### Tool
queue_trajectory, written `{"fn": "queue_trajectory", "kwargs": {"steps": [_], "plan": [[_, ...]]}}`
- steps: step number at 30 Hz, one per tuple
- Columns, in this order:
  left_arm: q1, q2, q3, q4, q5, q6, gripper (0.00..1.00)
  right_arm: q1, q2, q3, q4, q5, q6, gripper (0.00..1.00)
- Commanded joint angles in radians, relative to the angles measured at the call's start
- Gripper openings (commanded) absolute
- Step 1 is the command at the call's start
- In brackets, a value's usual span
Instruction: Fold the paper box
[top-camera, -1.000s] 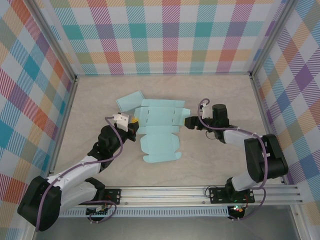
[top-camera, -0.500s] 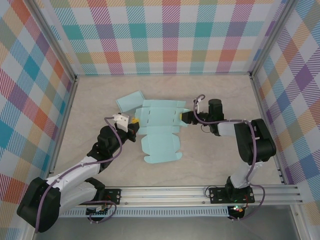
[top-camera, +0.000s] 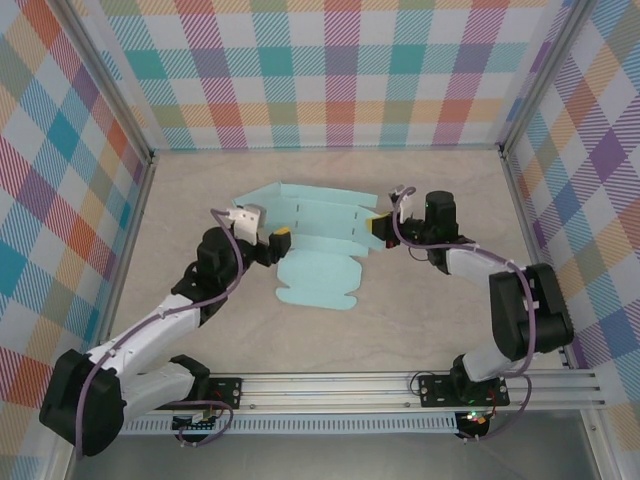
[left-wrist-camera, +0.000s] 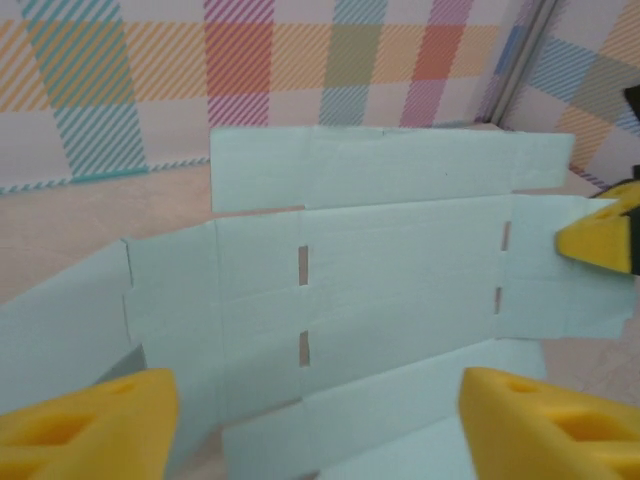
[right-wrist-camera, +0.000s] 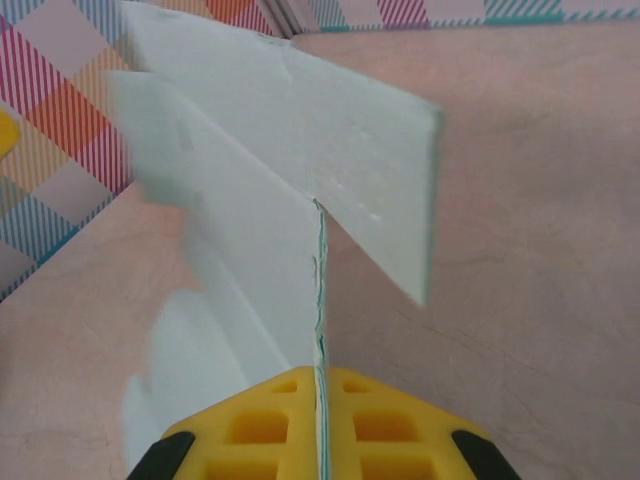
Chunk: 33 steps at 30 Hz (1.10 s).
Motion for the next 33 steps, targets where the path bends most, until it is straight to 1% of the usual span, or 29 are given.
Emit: {"fn": "queue_trajectory", "kwargs": {"steps": [1, 3, 4, 6, 8, 10, 14, 17, 21, 25, 27, 31, 33], "plan": [[0.031, -0.060, 0.113, -0.168, -0.039, 0.095, 0.90, 0.018, -0.089, 0.016, -0.107, 0.007, -0.133, 0.00], [0.044, -0.071, 0.176, -0.235, -0.010, 0.167, 0.91, 0.033, -0.130, 0.027, -0.172, -0.003, -0.180, 0.00], [0.047, -0.068, 0.214, -0.271, 0.013, 0.210, 0.91, 0.040, -0.144, 0.030, -0.198, -0.006, -0.228, 0.00], [0.048, -0.033, 0.286, -0.331, 0.073, 0.343, 0.96, 0.056, -0.176, 0.033, -0.239, -0.009, -0.272, 0.00], [0.049, 0.014, 0.328, -0.339, 0.087, 0.445, 0.99, 0.070, -0.202, 0.028, -0.262, -0.020, -0.322, 0.00], [0.058, 0.073, 0.375, -0.329, 0.091, 0.511, 1.00, 0.076, -0.219, 0.030, -0.287, -0.041, -0.361, 0.00], [0.093, 0.212, 0.516, -0.369, 0.227, 0.599, 1.00, 0.078, -0.247, 0.051, -0.350, -0.121, -0.400, 0.00], [0.105, 0.317, 0.615, -0.435, 0.299, 0.679, 1.00, 0.078, -0.268, 0.053, -0.377, -0.156, -0.417, 0.00], [0.114, 0.415, 0.710, -0.560, 0.397, 0.850, 0.99, 0.078, -0.281, 0.059, -0.413, -0.179, -0.448, 0.00], [0.120, 0.469, 0.785, -0.702, 0.436, 0.981, 0.94, 0.078, -0.270, 0.073, -0.430, -0.195, -0.458, 0.00], [0.121, 0.495, 0.828, -0.771, 0.429, 1.027, 0.87, 0.078, -0.259, 0.087, -0.442, -0.210, -0.461, 0.00], [0.123, 0.527, 0.865, -0.839, 0.413, 1.071, 0.71, 0.077, -0.244, 0.103, -0.442, -0.225, -0.459, 0.00], [0.124, 0.530, 0.861, -0.841, 0.406, 1.079, 0.70, 0.078, -0.238, 0.110, -0.445, -0.233, -0.458, 0.00]]}}
